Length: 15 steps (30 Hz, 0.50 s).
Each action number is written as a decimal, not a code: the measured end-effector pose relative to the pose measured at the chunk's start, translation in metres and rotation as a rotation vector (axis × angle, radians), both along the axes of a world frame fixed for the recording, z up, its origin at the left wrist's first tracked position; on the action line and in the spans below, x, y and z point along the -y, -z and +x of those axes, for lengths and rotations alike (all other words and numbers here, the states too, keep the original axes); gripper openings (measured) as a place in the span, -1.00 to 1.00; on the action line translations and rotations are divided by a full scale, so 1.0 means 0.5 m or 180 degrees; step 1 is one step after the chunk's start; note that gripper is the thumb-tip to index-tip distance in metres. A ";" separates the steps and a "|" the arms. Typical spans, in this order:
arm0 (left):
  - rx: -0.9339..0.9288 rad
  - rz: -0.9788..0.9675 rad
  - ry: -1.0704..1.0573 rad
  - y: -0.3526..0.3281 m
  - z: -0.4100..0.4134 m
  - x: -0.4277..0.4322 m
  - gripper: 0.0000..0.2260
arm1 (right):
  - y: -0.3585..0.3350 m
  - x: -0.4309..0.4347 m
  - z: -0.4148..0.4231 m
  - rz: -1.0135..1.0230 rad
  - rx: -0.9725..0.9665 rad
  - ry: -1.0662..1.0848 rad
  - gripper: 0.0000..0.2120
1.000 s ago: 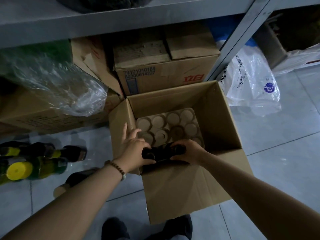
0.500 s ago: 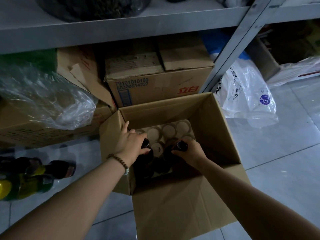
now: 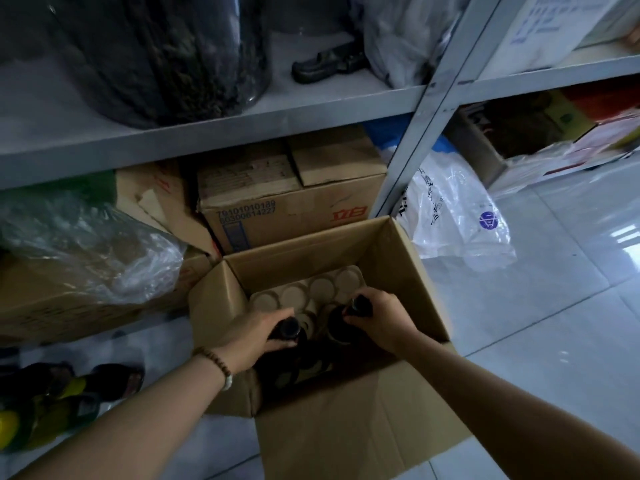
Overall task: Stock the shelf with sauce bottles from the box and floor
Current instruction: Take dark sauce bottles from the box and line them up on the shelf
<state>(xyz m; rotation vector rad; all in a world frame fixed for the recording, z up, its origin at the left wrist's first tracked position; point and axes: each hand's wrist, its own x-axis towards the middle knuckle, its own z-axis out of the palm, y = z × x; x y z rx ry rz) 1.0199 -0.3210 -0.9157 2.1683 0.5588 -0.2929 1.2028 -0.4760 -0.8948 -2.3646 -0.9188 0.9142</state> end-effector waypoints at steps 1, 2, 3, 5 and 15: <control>0.0071 -0.0328 -0.0261 -0.031 -0.004 0.003 -0.60 | -0.037 0.004 0.010 0.0084 0.0060 -0.0017 -0.74; 0.0183 -0.0562 -0.0457 -0.068 -0.002 0.002 -0.63 | -0.081 0.008 0.020 0.0169 0.0136 -0.0011 -0.73; 0.0337 -0.0630 -0.0555 -0.113 0.004 -0.003 -0.70 | -0.131 0.011 0.032 0.0268 0.0199 0.0044 -0.72; 0.0620 -0.0422 -0.0478 -0.225 0.023 -0.018 -0.82 | -0.245 0.017 0.055 0.0519 0.0260 0.0238 -0.71; 0.2006 0.0020 -0.0539 -1.014 0.088 -0.071 -0.83 | -1.049 0.036 0.110 0.1671 0.0461 0.0102 -0.72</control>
